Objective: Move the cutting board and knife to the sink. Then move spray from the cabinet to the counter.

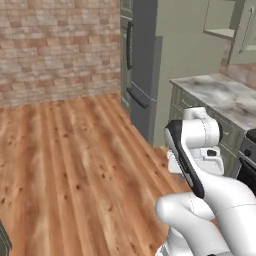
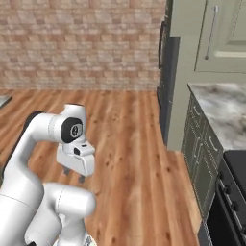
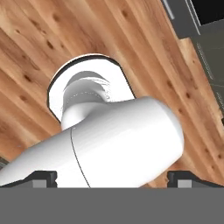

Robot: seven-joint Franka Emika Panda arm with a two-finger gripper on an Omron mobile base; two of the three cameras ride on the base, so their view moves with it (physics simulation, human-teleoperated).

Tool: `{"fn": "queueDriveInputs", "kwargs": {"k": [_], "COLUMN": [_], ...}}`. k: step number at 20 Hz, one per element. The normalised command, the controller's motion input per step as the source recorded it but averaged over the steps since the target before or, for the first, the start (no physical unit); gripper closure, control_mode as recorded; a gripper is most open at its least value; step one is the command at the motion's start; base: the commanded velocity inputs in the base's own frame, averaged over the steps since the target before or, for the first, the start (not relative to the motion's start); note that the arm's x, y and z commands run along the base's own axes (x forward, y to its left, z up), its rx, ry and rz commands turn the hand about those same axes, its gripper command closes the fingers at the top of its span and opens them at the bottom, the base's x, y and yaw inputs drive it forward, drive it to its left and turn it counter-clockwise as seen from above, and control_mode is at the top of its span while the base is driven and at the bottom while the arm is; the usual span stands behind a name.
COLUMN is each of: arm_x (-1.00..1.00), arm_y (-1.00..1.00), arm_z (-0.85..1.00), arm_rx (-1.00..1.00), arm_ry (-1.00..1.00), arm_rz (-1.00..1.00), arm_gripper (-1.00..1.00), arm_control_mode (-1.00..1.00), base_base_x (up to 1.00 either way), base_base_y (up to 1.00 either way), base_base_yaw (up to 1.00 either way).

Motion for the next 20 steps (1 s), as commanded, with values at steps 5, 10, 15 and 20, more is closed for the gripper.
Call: {"fn": "queueDriveInputs", "kwargs": {"k": [5,10,15,20], "arm_x": [0.00,0.00,0.00,0.00], "arm_y": [0.00,0.00,0.00,0.00], "arm_z": [0.00,0.00,0.00,0.00], "arm_rx": [0.00,0.00,0.00,0.00], "arm_ry": [0.00,0.00,0.00,0.00], "arm_rz": [0.00,0.00,0.00,0.00], "arm_gripper": [-1.00,-1.00,-1.00,-1.00], "arm_control_mode": [1.00,1.00,1.00,1.00], "base_base_x": [0.85,0.86,0.86,0.85], "base_base_y": [0.45,0.43,0.43,0.37], "base_base_yaw": [-0.07,-0.07,-0.07,-0.18]}}
